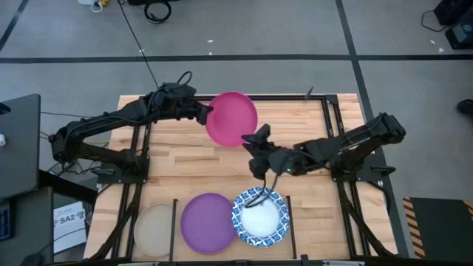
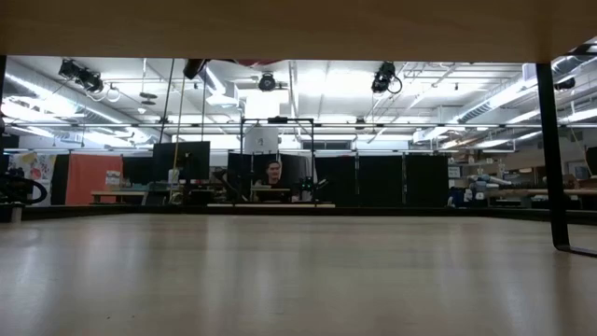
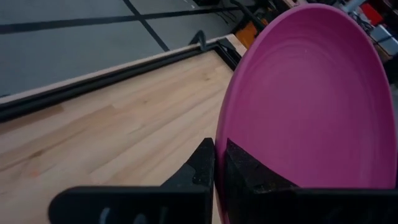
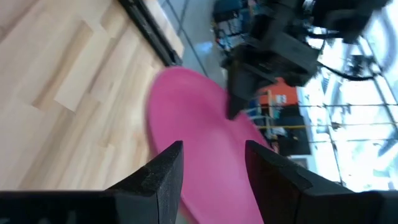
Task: Place and stack plates onto a shelf
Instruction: Stack the pink plate on top of the purple plates on the shelf
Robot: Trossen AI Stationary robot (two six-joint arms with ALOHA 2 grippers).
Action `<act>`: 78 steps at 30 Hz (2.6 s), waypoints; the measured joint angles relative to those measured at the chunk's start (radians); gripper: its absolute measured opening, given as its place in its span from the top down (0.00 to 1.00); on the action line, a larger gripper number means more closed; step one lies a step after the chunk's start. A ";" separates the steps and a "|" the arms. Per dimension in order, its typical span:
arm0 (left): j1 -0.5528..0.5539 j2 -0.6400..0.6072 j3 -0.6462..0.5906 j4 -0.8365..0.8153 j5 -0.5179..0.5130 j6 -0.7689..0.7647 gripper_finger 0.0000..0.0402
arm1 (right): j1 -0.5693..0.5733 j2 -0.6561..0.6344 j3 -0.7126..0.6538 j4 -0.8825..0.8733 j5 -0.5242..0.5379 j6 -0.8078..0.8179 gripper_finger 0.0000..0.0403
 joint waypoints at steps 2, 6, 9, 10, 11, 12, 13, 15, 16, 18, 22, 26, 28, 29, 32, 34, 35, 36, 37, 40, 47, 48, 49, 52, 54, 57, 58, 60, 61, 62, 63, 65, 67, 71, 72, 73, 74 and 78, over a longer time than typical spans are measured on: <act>0.000 0.000 0.000 0.000 0.023 -0.001 0.95 | 0.031 -0.023 0.000 0.001 0.038 0.001 0.56; 0.000 0.000 0.000 -0.001 0.062 0.000 0.95 | 0.091 -0.080 0.000 0.002 0.095 0.020 0.56; -0.001 0.000 0.000 0.000 0.097 0.001 0.95 | 0.123 -0.135 0.000 -0.009 0.109 0.099 0.56; -0.003 0.000 0.000 0.000 0.109 0.001 0.95 | 0.131 -0.156 0.000 -0.021 0.109 0.131 0.56; -0.007 0.000 0.000 0.000 0.119 0.001 0.95 | 0.137 -0.178 0.000 -0.040 0.109 0.167 0.56; -0.010 0.000 0.000 0.000 0.129 0.001 0.95 | 0.142 -0.201 0.000 -0.064 0.109 0.203 0.56; -0.016 0.000 0.000 0.000 0.139 0.001 0.95 | 0.146 -0.225 0.000 -0.095 0.108 0.248 0.56; -0.029 -0.001 0.000 0.000 0.165 0.000 0.95 | 0.150 -0.277 0.000 -0.174 0.102 0.356 0.56; -0.037 -0.001 0.000 0.000 0.180 -0.001 0.95 | 0.150 -0.304 0.000 -0.215 0.095 0.416 0.56; -0.054 -0.001 0.000 0.000 0.221 -0.008 0.95 | 0.150 -0.357 0.000 -0.313 0.072 0.545 0.56; -0.095 -0.001 0.000 -0.001 0.307 -0.017 0.95 | 0.149 -0.453 -0.008 -0.491 -0.010 0.762 0.56; -0.147 -0.001 0.000 -0.001 0.378 -0.059 0.95 | 0.149 -0.536 -0.067 -0.553 -0.062 0.888 0.56; -0.177 -0.001 0.000 -0.002 0.410 -0.061 0.95 | 0.149 -0.572 -0.107 -0.554 -0.075 0.922 0.56; -0.193 -0.001 0.000 -0.003 0.428 -0.061 0.95 | 0.149 -0.588 -0.129 -0.551 -0.078 0.936 0.56; -0.246 -0.001 0.000 -0.020 0.471 -0.062 0.95 | 0.149 -0.625 -0.199 -0.547 -0.078 0.974 0.56; -0.284 -0.001 0.000 -0.048 0.496 -0.064 0.95 | 0.149 -0.643 -0.242 -0.537 -0.080 0.992 0.56; -0.305 -0.001 0.000 -0.066 0.505 -0.064 0.95 | 0.149 -0.650 -0.263 -0.532 -0.080 0.998 0.56; -0.326 -0.001 0.000 -0.086 0.514 -0.064 0.95 | 0.149 -0.656 -0.283 -0.522 -0.080 0.999 0.56; -0.347 -0.001 0.000 -0.106 0.523 -0.066 0.95 | 0.149 -0.662 -0.302 -0.513 -0.080 1.000 0.56; -0.413 -0.001 0.000 -0.164 0.544 -0.101 0.95 | 0.149 -0.673 -0.356 -0.467 -0.080 0.999 0.56; -0.561 -0.002 0.000 -0.255 0.544 -0.214 0.95 | 0.149 -0.677 -0.417 -0.403 -0.080 0.998 0.56; -0.579 -0.002 0.000 -0.258 0.538 -0.234 0.94 | 0.149 -0.677 -0.421 -0.398 -0.080 0.997 0.56; -0.595 -0.002 0.000 -0.262 0.531 -0.254 0.94 | 0.149 -0.677 -0.424 -0.397 -0.080 0.997 0.56; -0.638 -0.002 0.000 -0.265 0.503 -0.318 0.94 | 0.148 -0.677 -0.425 -0.395 -0.080 0.996 0.56; -0.660 -0.002 0.000 -0.265 0.488 -0.364 0.94 | 0.148 -0.677 -0.425 -0.393 -0.080 0.996 0.56; -0.687 -0.002 0.000 -0.265 0.485 -0.432 0.94 | 0.148 -0.677 -0.425 -0.392 -0.080 0.996 0.56; -0.694 -0.002 0.000 -0.265 0.484 -0.454 0.94 | 0.148 -0.677 -0.425 -0.392 -0.080 0.996 0.56; -0.707 -0.002 0.000 -0.265 0.477 -0.500 0.94 | 0.148 -0.677 -0.425 -0.392 -0.080 0.996 0.56; -0.712 -0.002 0.000 -0.265 0.472 -0.522 0.94 | 0.148 -0.677 -0.425 -0.392 -0.080 0.996 0.56; -0.717 -0.002 0.000 -0.266 0.467 -0.543 0.94 | 0.148 -0.677 -0.425 -0.392 -0.080 0.996 0.56; -0.721 -0.002 0.000 -0.269 0.463 -0.562 0.94 | 0.148 -0.677 -0.425 -0.392 -0.080 0.996 0.56; -0.726 -0.002 0.000 -0.282 0.454 -0.591 0.94 | 0.148 -0.677 -0.425 -0.392 -0.080 0.996 0.56; -0.726 -0.001 0.000 -0.308 0.446 -0.610 0.94 | 0.148 -0.677 -0.425 -0.392 -0.080 0.996 0.56; -0.726 -0.001 0.000 -0.372 0.421 -0.612 0.94 | 0.148 -0.677 -0.425 -0.392 -0.085 0.996 0.56; -0.726 -0.001 0.000 -0.385 0.415 -0.612 0.94 | 0.148 -0.677 -0.425 -0.392 -0.085 0.996 0.56; -0.726 -0.001 0.000 -0.396 0.408 -0.612 0.94 | 0.148 -0.677 -0.425 -0.392 -0.085 0.996 0.56; -0.726 -0.001 0.000 -0.406 0.400 -0.612 0.94 | 0.148 -0.677 -0.425 -0.392 -0.085 0.996 0.56; -0.726 -0.001 0.000 -0.412 0.347 -0.610 0.94 | 0.148 -0.677 -0.425 -0.392 -0.085 0.996 0.56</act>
